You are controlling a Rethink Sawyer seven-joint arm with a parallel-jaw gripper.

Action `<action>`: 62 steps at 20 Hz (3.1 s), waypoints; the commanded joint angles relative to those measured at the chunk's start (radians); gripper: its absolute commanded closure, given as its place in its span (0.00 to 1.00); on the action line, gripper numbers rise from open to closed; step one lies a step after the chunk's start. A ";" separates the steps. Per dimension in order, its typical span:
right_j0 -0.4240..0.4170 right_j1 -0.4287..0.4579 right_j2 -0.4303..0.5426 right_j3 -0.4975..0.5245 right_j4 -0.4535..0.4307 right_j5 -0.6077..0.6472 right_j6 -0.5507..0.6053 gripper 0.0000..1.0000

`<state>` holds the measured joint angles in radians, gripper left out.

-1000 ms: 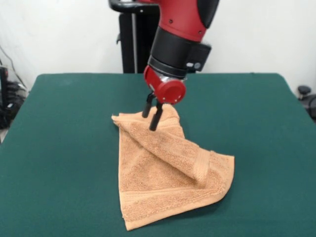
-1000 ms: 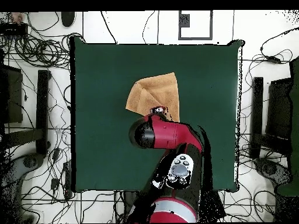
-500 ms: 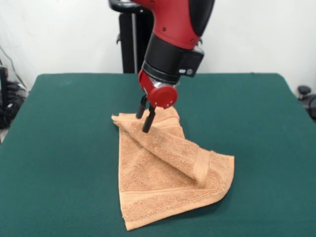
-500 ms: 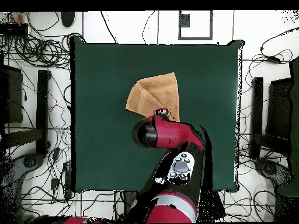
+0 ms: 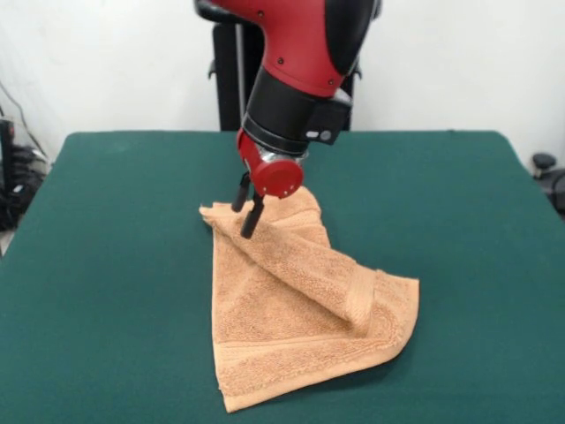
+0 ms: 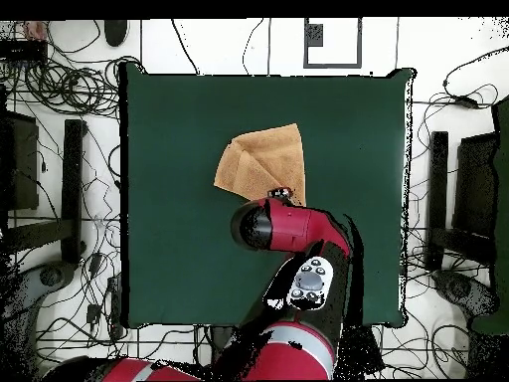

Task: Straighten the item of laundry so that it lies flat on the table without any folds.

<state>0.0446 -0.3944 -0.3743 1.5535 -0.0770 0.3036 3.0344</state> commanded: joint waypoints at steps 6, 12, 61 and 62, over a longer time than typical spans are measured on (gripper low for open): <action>-0.003 0.017 0.029 -0.050 0.035 0.154 0.036 0.00; -0.026 0.008 0.035 -0.066 0.014 0.183 -0.002 1.00; 0.037 0.093 0.083 -0.086 0.082 0.131 0.083 0.00; 0.038 0.094 0.082 -0.084 0.081 0.128 0.085 0.00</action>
<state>0.0452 -0.2896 -0.4005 1.4544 -0.0588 0.4353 3.0344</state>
